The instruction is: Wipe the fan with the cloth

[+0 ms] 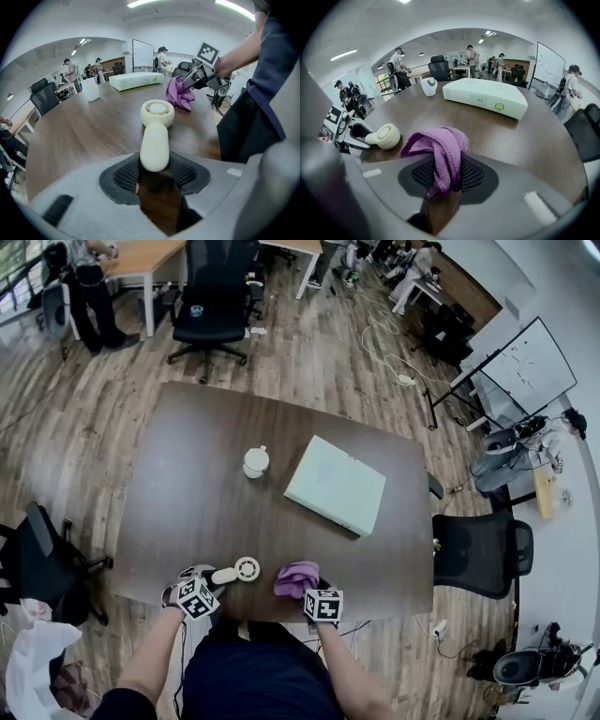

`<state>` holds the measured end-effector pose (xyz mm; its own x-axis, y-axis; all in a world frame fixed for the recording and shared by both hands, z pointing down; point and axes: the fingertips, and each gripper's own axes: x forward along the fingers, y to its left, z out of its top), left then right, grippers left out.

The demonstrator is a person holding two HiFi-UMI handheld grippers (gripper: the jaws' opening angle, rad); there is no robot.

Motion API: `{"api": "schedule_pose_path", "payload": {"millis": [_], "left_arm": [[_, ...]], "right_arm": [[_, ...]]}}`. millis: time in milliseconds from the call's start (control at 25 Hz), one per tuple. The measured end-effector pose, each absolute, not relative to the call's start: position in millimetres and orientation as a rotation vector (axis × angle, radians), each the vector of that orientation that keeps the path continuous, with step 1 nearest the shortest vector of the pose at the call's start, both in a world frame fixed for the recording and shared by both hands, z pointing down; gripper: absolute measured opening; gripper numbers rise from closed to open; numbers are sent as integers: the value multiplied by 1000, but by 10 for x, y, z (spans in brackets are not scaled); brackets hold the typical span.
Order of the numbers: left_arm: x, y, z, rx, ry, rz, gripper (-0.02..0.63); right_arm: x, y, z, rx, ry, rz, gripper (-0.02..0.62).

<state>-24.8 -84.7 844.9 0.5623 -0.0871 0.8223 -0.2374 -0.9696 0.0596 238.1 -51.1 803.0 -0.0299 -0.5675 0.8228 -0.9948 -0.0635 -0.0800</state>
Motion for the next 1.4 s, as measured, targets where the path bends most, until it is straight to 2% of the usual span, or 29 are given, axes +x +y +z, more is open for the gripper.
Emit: {"api": "schedule_pose_path", "payload": {"millis": [360,800,1400], "left_arm": [[-312,-854,8451,2621,-275,1384,198],[-333,-855,8462,2614,-272,1382,198],[-306,-850,8444,2611,-270,1389,198]], "right_arm": [[1825,-857,7689,1529,-1822,758,124],[1170,-1038,7740,1367,-1879,704,126],[806,-1244,7705,1301,-1906,664,124]]}}
